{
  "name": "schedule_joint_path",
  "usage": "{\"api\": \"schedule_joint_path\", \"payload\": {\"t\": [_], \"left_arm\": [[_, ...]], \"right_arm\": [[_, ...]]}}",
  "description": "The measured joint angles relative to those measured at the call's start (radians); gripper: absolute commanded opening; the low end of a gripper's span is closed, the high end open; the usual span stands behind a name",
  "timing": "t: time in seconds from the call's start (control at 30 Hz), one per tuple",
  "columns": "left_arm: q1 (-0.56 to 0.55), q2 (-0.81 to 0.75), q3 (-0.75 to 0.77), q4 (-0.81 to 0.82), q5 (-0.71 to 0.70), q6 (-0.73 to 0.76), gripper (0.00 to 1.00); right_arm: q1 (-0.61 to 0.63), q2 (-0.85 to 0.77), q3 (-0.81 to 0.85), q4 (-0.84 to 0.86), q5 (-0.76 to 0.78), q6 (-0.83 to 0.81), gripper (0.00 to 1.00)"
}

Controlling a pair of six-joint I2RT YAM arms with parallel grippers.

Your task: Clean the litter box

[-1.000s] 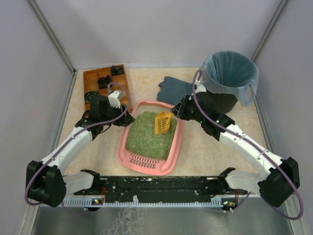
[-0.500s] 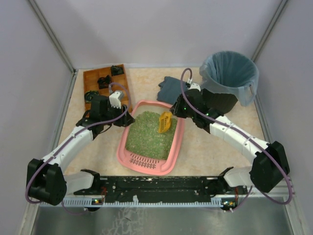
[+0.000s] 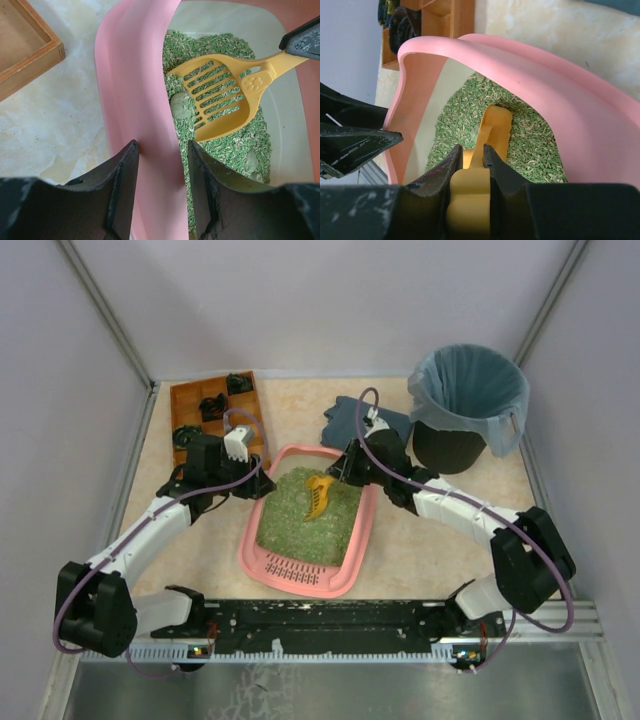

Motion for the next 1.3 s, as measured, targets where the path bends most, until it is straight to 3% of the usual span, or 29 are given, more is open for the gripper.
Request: {"api": "schedule_joint_path", "payload": {"t": [0.6,1.07,1.3], "left_arm": [[0.000,0.011,0.000,0.000,0.000,0.000,0.51],[0.000,-0.026,0.000,0.000,-0.014,-0.003,0.65],[0.000,-0.099,-0.002,0.013,-0.063,-0.004,0.65]], "right_arm": [[0.098,0.061,-0.107,0.232,-0.042,0.129,0.00],[0.125,-0.123,-0.244,0.194,0.034,0.224,0.00],[0.124,-0.184,-0.322,0.236,0.064,0.266,0.00]]}}
